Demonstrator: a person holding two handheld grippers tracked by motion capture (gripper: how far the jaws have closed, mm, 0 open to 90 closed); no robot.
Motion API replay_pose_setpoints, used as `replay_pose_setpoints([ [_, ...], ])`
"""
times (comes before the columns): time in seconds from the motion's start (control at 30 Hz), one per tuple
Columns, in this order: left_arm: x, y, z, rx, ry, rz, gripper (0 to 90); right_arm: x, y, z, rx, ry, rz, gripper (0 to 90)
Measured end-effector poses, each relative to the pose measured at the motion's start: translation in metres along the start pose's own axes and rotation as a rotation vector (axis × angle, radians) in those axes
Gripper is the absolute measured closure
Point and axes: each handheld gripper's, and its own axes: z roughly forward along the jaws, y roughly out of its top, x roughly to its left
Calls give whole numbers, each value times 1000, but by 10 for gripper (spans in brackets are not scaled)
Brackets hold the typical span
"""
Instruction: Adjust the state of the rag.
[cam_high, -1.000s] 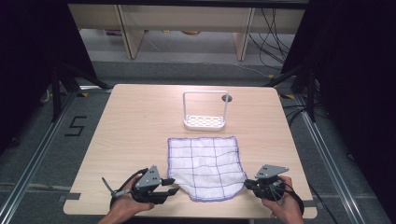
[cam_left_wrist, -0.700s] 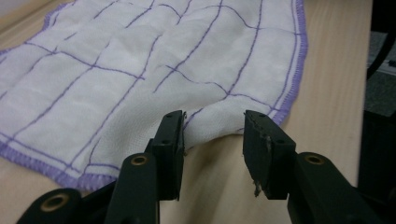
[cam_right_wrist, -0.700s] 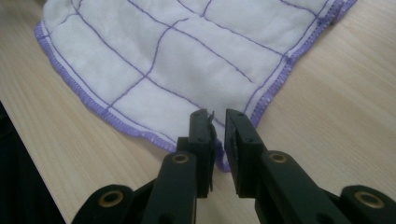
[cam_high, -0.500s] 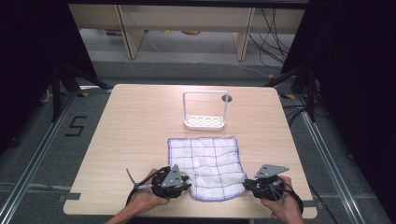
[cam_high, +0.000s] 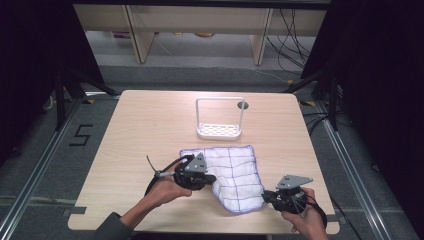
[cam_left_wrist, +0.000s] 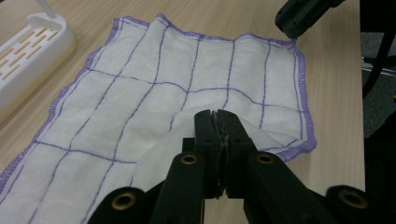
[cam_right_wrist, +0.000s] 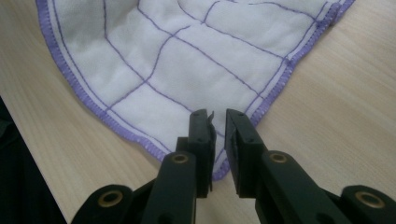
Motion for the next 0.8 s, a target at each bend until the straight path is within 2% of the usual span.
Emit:
replay_pose_setpoints([
  [0.03,4,4,7,26,-7,-7,867,-2,1,0,7,-1,-22,807],
  [0.1,12,9,25,69,-19,-15,861,-2,0,2,-3,0,-21,807],
  [0.2,24,13,51,71,-28,-67,819,-2,0,2,7,-6,-8,808],
  [0.23,26,15,59,55,-16,-93,787,-4,0,1,7,-12,-31,807],
  [0.27,28,16,64,48,-23,-99,768,-3,-1,1,4,-9,-2,807],
  [0.3,29,17,67,43,-26,-105,751,-6,-1,0,6,-12,-14,807],
  [0.37,29,17,65,19,-18,-124,696,-9,-2,-1,5,-18,-23,805],
  [0.4,29,17,61,9,-13,-122,670,-8,-3,1,-27,-13,10,803],
  [0.43,28,16,54,-25,7,-145,641,-10,-2,-2,8,-13,-2,801],
  [0.47,27,15,48,-47,11,-154,619,-10,-2,-3,11,-12,3,799],
  [0.5,28,14,39,-53,20,-145,624,-8,-2,-3,14,-6,20,796],
  [0.53,27,12,32,-74,30,-155,619,-9,-2,-2,-7,-11,4,792],
  [0.57,26,9,26,-83,43,-168,612,-9,-1,-2,-3,-11,7,791],
  [0.63,22,-1,17,-83,49,-188,611,-9,-1,-1,-11,-15,-11,789],
  [0.67,21,-4,17,-84,50,-197,609,-8,0,-2,5,-6,0,788],
  [0.8,17,-15,24,-77,35,-249,596,-7,0,-1,-7,-8,10,784],
])
